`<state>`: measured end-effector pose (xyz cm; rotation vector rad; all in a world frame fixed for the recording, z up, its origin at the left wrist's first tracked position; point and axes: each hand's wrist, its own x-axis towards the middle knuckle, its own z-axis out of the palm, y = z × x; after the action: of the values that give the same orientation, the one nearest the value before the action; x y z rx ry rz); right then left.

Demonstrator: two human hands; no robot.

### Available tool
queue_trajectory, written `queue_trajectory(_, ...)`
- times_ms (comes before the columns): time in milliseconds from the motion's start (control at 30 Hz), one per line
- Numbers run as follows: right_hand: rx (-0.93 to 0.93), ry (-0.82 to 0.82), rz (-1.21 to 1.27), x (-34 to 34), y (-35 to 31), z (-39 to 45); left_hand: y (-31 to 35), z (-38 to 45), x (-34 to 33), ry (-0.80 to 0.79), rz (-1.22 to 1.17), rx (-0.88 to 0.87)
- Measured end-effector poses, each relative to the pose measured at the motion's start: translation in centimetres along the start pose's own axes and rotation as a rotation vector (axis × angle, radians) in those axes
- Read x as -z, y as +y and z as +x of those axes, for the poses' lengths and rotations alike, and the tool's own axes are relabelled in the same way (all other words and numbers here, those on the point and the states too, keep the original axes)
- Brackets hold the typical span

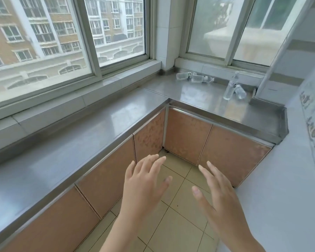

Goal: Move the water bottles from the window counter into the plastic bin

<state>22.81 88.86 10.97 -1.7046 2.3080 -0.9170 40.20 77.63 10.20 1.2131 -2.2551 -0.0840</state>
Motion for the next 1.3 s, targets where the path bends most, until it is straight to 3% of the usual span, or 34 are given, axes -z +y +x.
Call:
queue_trajectory(567,-0.144,0.018,-0.032,-0.3,10.2,20.2,0.5,20.6,-13.8,-0.072,-0.108,-0.019)
queue_trajectory(1000,-0.353,0.083,-0.073,-0.7,17.2,36.2,0.9,40.0,-24.1,-0.177,-0.124,-0.254)
queue_trajectory(1300,-0.36,0.048,-0.128,0.9,27.4,45.7,6.0,48.8,-33.3,-0.238,-0.104,-0.271)
